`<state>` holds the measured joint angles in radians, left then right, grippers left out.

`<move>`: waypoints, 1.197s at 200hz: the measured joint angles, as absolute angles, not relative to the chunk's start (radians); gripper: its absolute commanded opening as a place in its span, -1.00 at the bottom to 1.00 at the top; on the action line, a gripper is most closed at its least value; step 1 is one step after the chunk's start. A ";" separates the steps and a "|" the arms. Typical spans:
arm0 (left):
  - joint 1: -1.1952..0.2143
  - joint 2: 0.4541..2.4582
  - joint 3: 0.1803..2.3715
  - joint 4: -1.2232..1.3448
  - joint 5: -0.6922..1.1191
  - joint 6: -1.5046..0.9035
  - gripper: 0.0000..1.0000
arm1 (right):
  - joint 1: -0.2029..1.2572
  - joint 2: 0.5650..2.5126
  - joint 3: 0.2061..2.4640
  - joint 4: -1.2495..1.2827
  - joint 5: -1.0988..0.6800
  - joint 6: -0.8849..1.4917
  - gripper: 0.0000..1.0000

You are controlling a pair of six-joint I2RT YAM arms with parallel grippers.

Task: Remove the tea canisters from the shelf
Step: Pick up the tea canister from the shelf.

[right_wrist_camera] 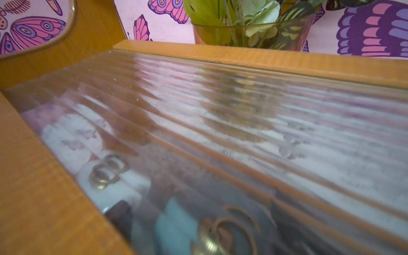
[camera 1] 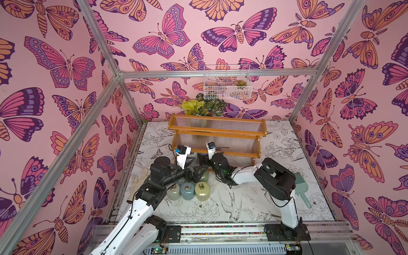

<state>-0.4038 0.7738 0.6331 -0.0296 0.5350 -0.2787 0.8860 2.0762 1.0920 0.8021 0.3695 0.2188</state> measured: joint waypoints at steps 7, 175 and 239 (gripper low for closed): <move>-0.403 0.770 0.632 -0.029 0.535 -0.279 1.00 | 0.886 2.076 1.098 0.790 0.377 0.223 0.96; -0.378 0.759 0.624 -0.027 0.554 -0.291 1.00 | 0.888 2.080 1.098 0.781 0.429 0.232 0.92; -0.377 0.759 0.624 -0.027 0.554 -0.296 1.00 | 0.892 2.079 1.097 0.754 0.442 0.212 0.74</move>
<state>-0.3767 0.7589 0.6239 -0.0269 0.5541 -0.2962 0.8925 2.0792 1.0969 0.7536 0.4419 0.2115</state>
